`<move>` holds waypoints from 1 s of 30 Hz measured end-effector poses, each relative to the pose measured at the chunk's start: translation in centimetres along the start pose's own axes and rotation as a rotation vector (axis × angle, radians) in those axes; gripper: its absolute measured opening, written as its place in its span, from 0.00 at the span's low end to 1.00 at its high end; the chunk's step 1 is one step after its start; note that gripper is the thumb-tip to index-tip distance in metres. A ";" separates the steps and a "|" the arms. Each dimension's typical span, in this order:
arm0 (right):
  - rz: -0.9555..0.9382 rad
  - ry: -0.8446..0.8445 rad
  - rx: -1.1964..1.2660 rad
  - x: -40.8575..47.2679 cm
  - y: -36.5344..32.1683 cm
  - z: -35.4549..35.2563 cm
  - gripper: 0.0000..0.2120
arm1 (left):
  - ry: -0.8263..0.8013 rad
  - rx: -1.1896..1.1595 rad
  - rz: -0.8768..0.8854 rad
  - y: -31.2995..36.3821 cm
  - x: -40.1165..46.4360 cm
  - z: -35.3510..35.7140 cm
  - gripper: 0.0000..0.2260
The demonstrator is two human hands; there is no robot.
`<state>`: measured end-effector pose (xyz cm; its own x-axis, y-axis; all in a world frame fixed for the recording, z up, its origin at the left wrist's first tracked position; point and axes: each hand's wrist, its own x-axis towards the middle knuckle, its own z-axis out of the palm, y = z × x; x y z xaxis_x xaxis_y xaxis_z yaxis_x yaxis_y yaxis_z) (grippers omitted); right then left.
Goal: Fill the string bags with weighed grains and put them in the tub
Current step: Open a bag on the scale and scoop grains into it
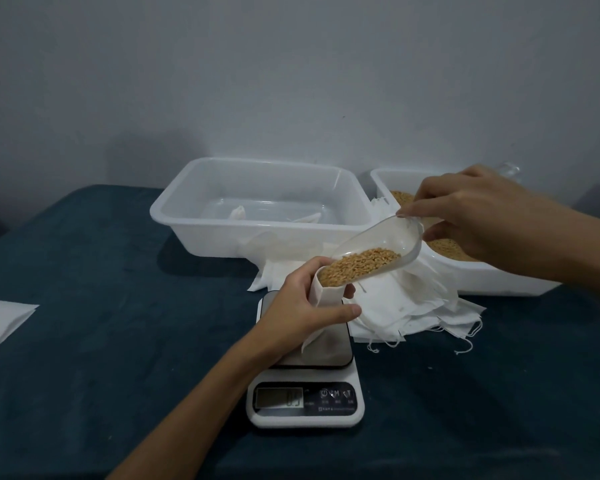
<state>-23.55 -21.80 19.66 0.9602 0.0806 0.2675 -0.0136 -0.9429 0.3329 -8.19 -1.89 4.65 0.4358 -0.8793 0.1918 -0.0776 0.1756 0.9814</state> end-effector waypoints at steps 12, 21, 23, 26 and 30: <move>-0.008 -0.012 -0.003 -0.1 -0.1 0.1 0.20 | 0.009 -0.026 -0.030 0.1 -0.1 0.1 0.24; -0.003 -0.029 0.002 0.0 -0.2 0.0 0.19 | 0.013 -0.045 -0.035 0.3 -0.2 0.2 0.24; -0.007 -0.022 -0.007 0.0 -0.2 0.1 0.19 | 0.014 -0.047 -0.036 0.3 -0.1 0.2 0.24; -0.015 -0.004 -0.032 0.0 -0.2 0.2 0.19 | 0.016 -0.050 -0.038 0.3 -0.1 0.2 0.25; -0.024 0.000 -0.052 0.1 -0.1 0.3 0.20 | 0.017 -0.057 -0.040 0.3 -0.1 0.1 0.25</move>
<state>-23.40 -21.76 19.34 0.9603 0.1030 0.2593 -0.0053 -0.9224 0.3861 -8.38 -1.80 4.92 0.4528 -0.8786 0.1519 -0.0090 0.1659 0.9861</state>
